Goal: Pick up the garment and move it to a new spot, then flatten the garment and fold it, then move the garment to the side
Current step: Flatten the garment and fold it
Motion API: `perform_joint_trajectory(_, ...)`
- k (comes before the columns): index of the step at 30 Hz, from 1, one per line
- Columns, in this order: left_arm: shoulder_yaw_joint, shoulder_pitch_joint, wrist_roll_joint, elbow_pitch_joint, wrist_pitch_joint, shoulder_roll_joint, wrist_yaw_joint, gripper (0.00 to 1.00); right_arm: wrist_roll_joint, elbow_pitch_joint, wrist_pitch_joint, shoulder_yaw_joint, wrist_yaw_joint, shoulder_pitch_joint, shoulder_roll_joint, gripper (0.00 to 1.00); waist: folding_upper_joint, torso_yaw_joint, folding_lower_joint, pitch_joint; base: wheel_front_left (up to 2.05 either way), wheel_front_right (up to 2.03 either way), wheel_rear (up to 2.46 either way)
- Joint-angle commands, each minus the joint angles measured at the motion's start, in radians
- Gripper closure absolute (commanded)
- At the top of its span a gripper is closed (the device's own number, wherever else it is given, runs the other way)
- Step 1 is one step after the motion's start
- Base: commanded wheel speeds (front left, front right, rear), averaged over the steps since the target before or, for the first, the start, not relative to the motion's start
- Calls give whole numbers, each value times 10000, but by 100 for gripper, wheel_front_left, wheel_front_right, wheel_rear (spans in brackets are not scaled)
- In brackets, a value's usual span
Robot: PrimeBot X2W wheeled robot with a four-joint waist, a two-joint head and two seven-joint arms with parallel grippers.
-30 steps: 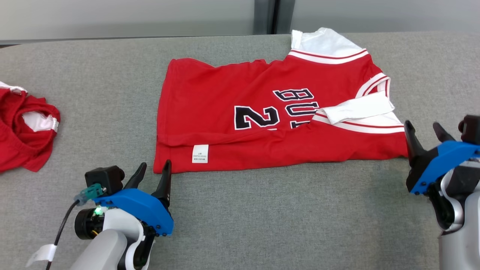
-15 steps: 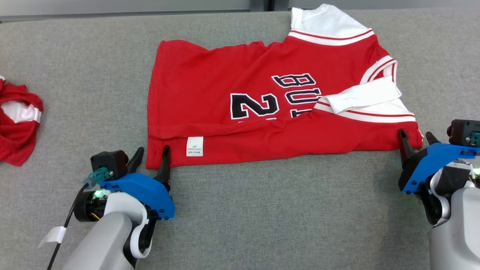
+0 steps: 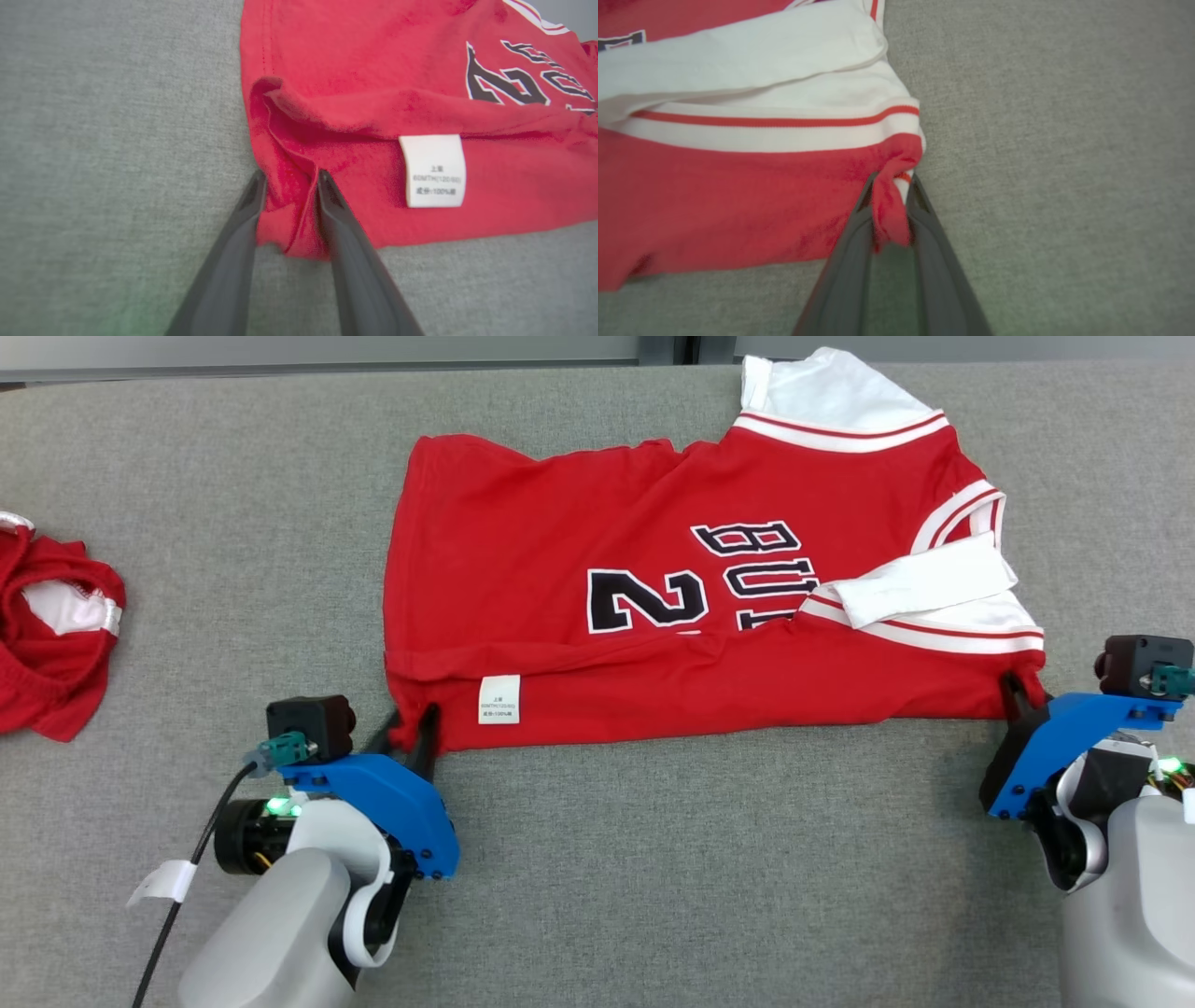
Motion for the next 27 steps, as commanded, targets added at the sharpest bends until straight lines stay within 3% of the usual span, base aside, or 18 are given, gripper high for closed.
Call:
perform_joint_trajectory(1,-336,603,-141,367,385,-275,-118,100,15,323,69,34,-7,311,101,100,4,-10,1,-47,0,0,0)
perform_joint_trajectory(13,396,1191,-473,-457,-519,345,81,100,536,-1318,-358,44,-6,1372,38,100,4,-21,1,-1108,0,0,0)
perform_joint_trajectory(27,682,3666,-1116,-2806,302,1314,1368,100,1921,-4078,855,404,-12,4606,20,100,4,-71,1,-1777,0,0,0)
